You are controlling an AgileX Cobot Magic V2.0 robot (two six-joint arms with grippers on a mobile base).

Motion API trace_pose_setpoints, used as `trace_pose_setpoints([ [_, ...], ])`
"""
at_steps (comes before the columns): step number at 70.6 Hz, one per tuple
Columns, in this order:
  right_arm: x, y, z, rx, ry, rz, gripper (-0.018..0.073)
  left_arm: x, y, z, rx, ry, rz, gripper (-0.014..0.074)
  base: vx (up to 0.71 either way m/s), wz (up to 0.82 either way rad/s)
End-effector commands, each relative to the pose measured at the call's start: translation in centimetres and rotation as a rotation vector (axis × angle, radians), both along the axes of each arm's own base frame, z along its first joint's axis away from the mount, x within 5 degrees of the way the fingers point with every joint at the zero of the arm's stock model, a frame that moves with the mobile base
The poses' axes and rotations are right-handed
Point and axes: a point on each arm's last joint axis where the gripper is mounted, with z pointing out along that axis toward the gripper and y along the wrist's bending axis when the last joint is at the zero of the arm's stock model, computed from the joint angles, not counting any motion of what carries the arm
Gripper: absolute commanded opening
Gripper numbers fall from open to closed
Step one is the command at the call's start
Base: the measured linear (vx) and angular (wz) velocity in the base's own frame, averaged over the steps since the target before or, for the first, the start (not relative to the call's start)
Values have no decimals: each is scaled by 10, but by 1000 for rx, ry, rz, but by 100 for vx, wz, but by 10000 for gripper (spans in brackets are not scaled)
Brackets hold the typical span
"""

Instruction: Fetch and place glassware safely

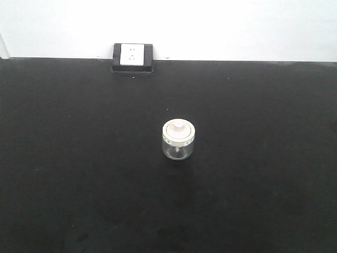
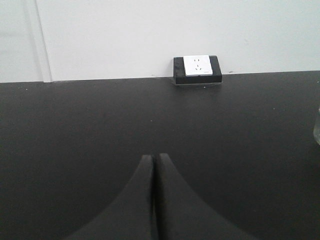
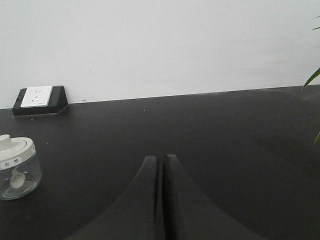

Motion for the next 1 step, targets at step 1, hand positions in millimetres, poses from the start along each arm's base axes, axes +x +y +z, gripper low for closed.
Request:
trace_pose_setpoints([
  [1,0,0,0,-11,-60,-5,-4,1,0,-3,-21,-53,-3,-7,0,0],
])
